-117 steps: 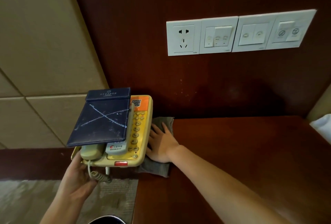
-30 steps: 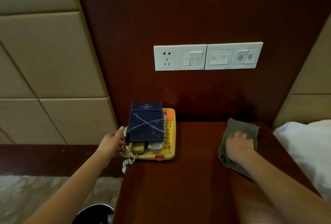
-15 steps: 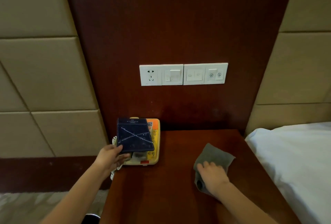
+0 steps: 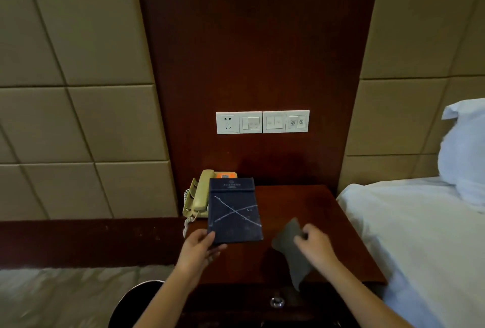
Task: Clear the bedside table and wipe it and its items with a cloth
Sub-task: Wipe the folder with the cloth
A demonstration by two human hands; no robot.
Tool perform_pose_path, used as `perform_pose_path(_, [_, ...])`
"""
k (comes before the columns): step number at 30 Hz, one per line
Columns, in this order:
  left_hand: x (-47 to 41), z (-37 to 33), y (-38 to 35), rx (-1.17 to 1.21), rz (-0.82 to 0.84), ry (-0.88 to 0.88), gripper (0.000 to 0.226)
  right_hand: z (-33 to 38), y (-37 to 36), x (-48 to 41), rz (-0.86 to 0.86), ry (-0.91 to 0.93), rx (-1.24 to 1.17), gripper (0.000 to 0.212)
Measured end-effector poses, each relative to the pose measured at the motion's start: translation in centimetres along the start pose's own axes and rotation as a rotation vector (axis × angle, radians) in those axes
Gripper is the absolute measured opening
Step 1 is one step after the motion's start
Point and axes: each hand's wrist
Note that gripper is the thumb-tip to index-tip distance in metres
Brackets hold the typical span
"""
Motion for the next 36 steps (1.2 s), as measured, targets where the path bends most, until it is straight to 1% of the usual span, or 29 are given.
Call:
perform_pose_path(2, [1.9, 0.7, -1.0, 0.034, 0.016, -0.011, 0.013, 0.4, 2.3, 0.9, -0.170, 0.010, -0.159, 0.014])
perform_pose_path(5, [5.0, 1.6, -2.9, 0.066, 0.040, -0.044, 0.014, 2.2, 4.8, 3.0, -0.346, 0.112, -0.308, 0.013])
perform_pose_path(7, [7.0, 2.1, -4.4, 0.080, 0.065, -0.073, 0.013, 3.5, 5.7, 4.6, -0.445, 0.199, -0.317, 0.017])
perform_pose_path(8, [8.0, 2.4, -5.3, 0.087, 0.078, -0.079, 0.013, 3.9, 5.9, 5.6, -0.467, 0.246, -0.286, 0.020])
perform_pose_path(11, [10.9, 2.9, -7.8, 0.146, 0.141, -0.096, 0.011, 4.1, 6.2, 8.2, -0.418, 0.355, -0.128, 0.012])
perform_pose_path(13, [12.2, 2.7, -9.0, 0.168, 0.186, -0.111, 0.010, 3.6, 6.7, 9.6, -0.394, 0.382, -0.017, 0.025])
perform_pose_path(15, [13.1, 2.0, -9.8, 0.173, 0.212, -0.142, 0.010, 3.1, 7.6, 11.0, -0.413, 0.416, 0.041, 0.030])
perform_pose_path(18, [14.0, 1.1, -10.4, 0.158, 0.216, -0.184, 0.010, 2.3, 8.4, 12.9, -0.434, 0.505, 0.159, 0.026])
perform_pose_path(21, [14.2, 0.8, -10.8, 0.163, 0.213, -0.202, 0.012, 1.7, 7.5, 15.1, -0.523, 0.678, 0.335, 0.020])
perform_pose_path(24, [14.0, 1.1, -10.8, 0.163, 0.218, -0.211, 0.013, 1.6, 6.5, 16.4, -0.523, 0.793, 0.457, 0.022])
perform_pose_path(26, [14.0, 1.3, -10.9, 0.158, 0.251, -0.218, 0.013, 1.8, 7.1, 15.4, -0.537, 0.789, 0.497, 0.025])
perform_pose_path(27, [14.1, 1.3, -10.9, 0.153, 0.272, -0.224, 0.014, 2.0, 7.9, 14.4, -0.562, 0.754, 0.475, 0.023])
perform_pose_path(30, [14.0, 1.2, -11.1, 0.128, 0.319, -0.242, 0.016, 2.9, 10.2, 11.2, -0.632, 0.558, 0.356, 0.023])
perform_pose_path(31, [13.9, 1.1, -11.1, 0.131, 0.321, -0.244, 0.016, 3.2, 10.6, 10.5, -0.635, 0.525, 0.348, 0.023])
perform_pose_path(33, [13.4, 0.8, -10.9, 0.150, 0.303, -0.251, 0.017, 3.7, 10.0, 10.4, -0.631, 0.565, 0.391, 0.021])
perform_pose_path(36, [12.4, 0.8, -10.4, 0.166, 0.254, -0.256, 0.016, 3.8, 6.2, 12.8, -0.572, 0.732, 0.496, 0.024])
Point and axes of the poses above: each hand's wrist, its own x-axis away from the middle knuckle, its own y-axis out of the back of the hand, z = x × y, and after that the axes turned 5 degrees about z, right-handed
